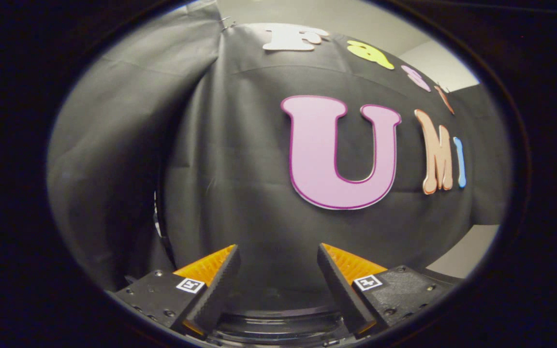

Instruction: Put the clothes into the washing machine and then close the washing machine lid.

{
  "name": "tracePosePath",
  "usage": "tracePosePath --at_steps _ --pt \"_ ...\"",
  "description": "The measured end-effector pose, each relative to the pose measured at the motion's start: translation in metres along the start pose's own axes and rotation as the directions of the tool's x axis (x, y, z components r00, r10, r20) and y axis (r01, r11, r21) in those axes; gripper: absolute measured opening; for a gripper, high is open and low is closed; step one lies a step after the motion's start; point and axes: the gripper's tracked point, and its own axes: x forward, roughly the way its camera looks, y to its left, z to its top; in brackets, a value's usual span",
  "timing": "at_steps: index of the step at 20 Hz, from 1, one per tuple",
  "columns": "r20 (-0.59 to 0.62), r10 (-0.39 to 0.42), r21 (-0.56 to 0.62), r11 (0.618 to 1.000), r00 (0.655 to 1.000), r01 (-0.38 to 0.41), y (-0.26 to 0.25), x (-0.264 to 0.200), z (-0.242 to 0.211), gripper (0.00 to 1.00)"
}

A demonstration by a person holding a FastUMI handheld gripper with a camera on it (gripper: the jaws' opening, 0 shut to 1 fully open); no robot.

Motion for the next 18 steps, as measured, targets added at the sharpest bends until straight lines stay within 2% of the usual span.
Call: tracePosePath --at_steps 3,4,5,6,7,8,15,18 --pt "-0.057 0.008 0.014 1.0 0.998 -0.008 0.003 0.005 -0.033 0.98" --pt "-0.092 0.06 0.083 0.995 0.994 -0.053 0.008 0.006 -0.038 0.98" --pt "-0.065 0.072 0.134 0.989 0.995 -0.063 0.011 0.005 -0.037 0.98" --pt "-0.045 0.092 0.091 0.992 0.995 -0.088 0.006 0.009 -0.034 0.98" --pt "-0.066 0.107 0.105 0.989 0.992 -0.099 0.006 0.007 -0.037 0.98" --pt "-0.037 0.114 0.109 0.988 0.993 -0.109 0.008 0.002 -0.032 0.98" --pt "-0.038 0.117 0.104 0.988 0.992 -0.113 0.0 -0.001 -0.03 0.97" --pt "-0.016 0.057 0.098 0.994 0.998 -0.055 0.002 -0.014 -0.031 0.97"
